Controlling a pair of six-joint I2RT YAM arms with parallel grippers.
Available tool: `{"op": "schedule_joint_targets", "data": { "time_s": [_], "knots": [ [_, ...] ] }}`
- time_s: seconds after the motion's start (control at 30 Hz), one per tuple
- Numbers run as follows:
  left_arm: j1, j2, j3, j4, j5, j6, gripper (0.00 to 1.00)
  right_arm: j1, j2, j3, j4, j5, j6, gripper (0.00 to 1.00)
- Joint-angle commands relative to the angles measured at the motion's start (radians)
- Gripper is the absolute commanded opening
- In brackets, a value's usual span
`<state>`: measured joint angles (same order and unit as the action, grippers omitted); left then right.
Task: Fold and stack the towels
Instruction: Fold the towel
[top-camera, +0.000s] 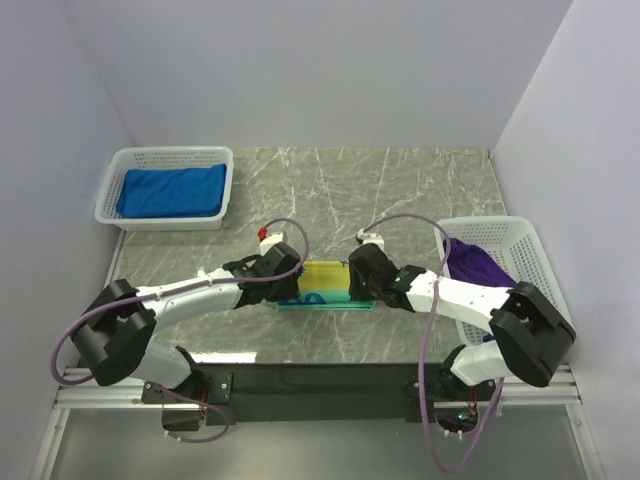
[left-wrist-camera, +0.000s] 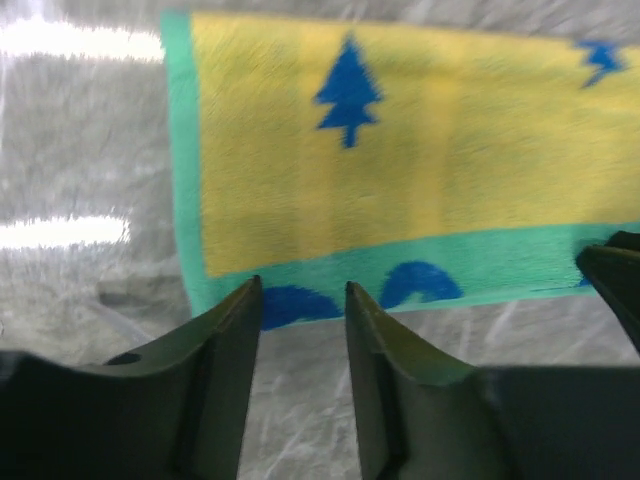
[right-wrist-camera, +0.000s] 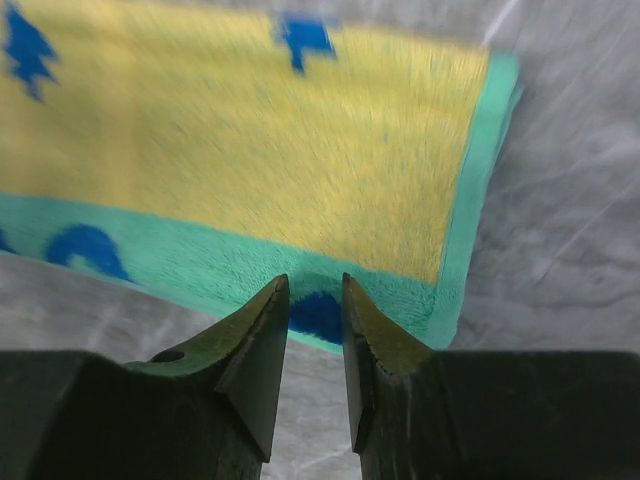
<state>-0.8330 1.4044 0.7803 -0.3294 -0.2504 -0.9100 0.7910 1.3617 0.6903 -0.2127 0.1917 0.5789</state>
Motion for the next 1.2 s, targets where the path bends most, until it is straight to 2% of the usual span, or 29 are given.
{"op": "schedule_joint_targets", "data": {
  "time_s": [0.0,0.2,0.43,0.57,0.63,0.7,0.8,0.9,1.07,1.13,1.17],
  "knots": [
    [-0.009,-0.031,-0.067,0.044,0.026,-0.050,0.43,-0.003,0.014,-0.044,0.056,-0.064,0.039,0.35],
    [-0.008,-0.067,-0.190,0.087,0.062,-0.095,0.35,-0.013,0.027,-0.094,0.006,-0.100,0.055,0.32],
    [-0.008,-0.071,-0.236,0.066,0.036,-0.133,0.35,-0.082,0.002,-0.150,0.013,-0.130,0.073,0.31],
    [-0.008,-0.107,-0.224,0.029,-0.006,-0.132,0.44,-0.118,-0.076,-0.189,0.024,-0.152,0.079,0.30],
    [-0.009,-0.134,-0.196,0.003,-0.023,-0.125,0.52,-0.122,-0.156,-0.204,0.038,-0.164,0.084,0.30],
    [-0.009,-0.160,-0.171,-0.013,-0.029,-0.109,0.61,-0.125,-0.240,-0.215,0.096,-0.188,0.096,0.30],
    [-0.009,-0.197,-0.113,-0.036,-0.044,-0.095,0.68,-0.130,-0.317,-0.232,0.211,-0.222,0.125,0.31],
    [-0.009,-0.223,-0.053,-0.023,-0.070,-0.081,0.70,-0.136,-0.331,-0.236,0.363,-0.224,0.144,0.35],
    [-0.008,-0.207,-0.015,0.091,-0.154,-0.090,0.66,-0.141,-0.225,-0.216,0.634,-0.226,0.171,0.39],
    [-0.008,-0.185,-0.041,0.208,-0.188,-0.098,0.60,-0.144,-0.139,-0.233,0.721,-0.216,0.214,0.38],
    [-0.003,-0.153,-0.053,0.245,-0.199,-0.101,0.58,-0.147,-0.109,-0.242,0.819,-0.219,0.243,0.38]
  ]
}}
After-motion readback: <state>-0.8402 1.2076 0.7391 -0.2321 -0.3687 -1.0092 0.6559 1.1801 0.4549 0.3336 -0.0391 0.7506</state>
